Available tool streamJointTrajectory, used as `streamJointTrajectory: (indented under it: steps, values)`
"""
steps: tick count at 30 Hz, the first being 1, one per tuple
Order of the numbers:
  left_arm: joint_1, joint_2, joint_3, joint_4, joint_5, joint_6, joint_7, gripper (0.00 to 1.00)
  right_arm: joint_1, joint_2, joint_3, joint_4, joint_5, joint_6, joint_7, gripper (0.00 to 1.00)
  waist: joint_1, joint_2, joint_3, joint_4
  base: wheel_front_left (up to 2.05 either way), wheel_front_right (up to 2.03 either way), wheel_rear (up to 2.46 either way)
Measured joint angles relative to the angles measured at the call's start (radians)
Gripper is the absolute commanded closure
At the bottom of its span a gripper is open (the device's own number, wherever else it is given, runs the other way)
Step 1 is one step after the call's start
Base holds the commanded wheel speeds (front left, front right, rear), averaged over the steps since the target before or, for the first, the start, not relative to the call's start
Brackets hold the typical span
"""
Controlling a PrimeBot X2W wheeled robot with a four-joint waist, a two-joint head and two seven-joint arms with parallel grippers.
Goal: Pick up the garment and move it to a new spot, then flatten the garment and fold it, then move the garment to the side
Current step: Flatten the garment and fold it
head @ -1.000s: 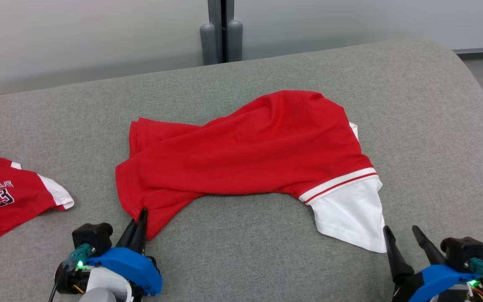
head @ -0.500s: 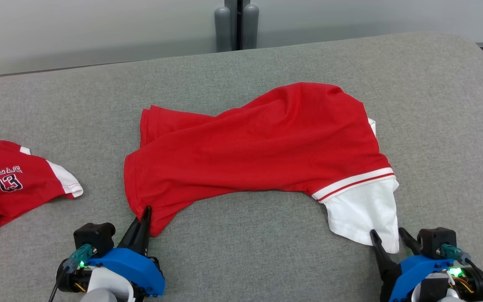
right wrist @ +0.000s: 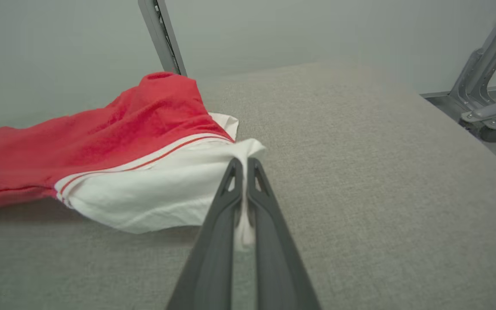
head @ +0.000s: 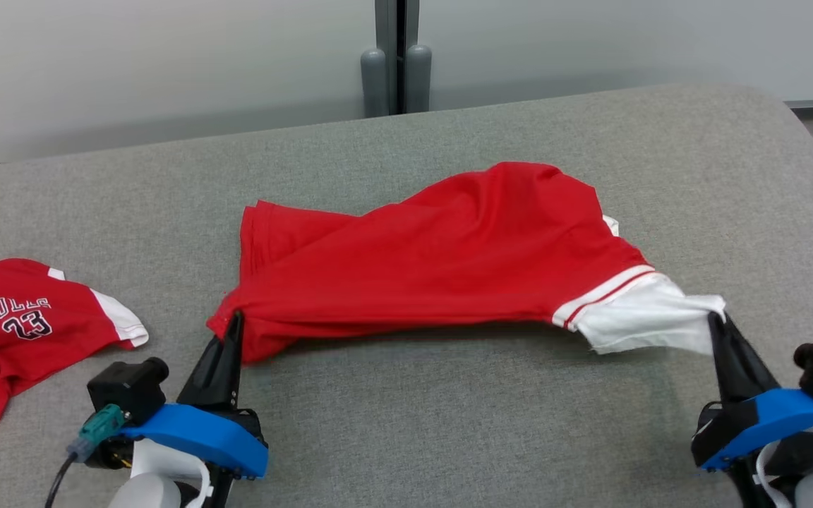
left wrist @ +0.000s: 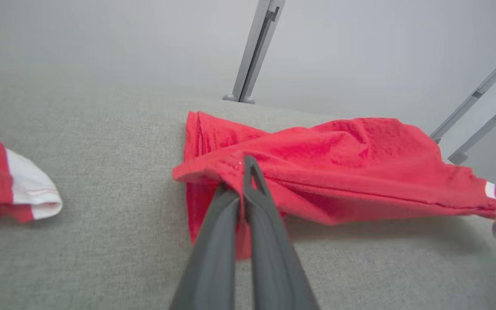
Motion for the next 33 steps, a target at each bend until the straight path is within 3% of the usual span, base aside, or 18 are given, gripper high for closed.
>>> streamJointTrajectory:
  steps: [11,19,22,27,33]
  values:
    - [0.025,0.093,0.049,-0.389,-0.109,-0.005,0.172,1.00,0.051,0.000,-0.051,-0.453,0.021,0.000,0.214,1.00,0.0000,0.0000,-0.074,-0.010,0.00,0.00,0.00]
    - [-0.018,0.137,0.071,-0.650,-0.199,0.040,0.355,1.00,0.008,-0.004,-0.084,-0.776,-0.086,0.000,0.328,1.00,0.0000,0.0000,-0.077,0.003,0.00,0.00,0.00]
    - [-0.056,0.175,0.089,-0.687,-0.191,0.061,0.408,1.00,-0.033,-0.053,-0.081,-0.843,-0.129,0.000,0.372,1.00,0.0000,0.0000,-0.058,0.005,0.00,0.00,0.00]
    - [-0.104,0.182,0.113,-0.681,-0.241,0.075,0.457,1.00,-0.149,-0.138,-0.026,-0.788,-0.115,0.000,0.429,1.00,0.0000,0.0000,-0.010,-0.001,0.00,0.00,0.00]
    - [-0.248,0.190,0.133,-0.513,-0.279,0.049,0.473,1.00,-0.400,-0.246,0.071,-0.497,-0.031,0.000,0.418,1.00,0.0000,0.0000,0.083,-0.005,0.00,0.00,0.00]
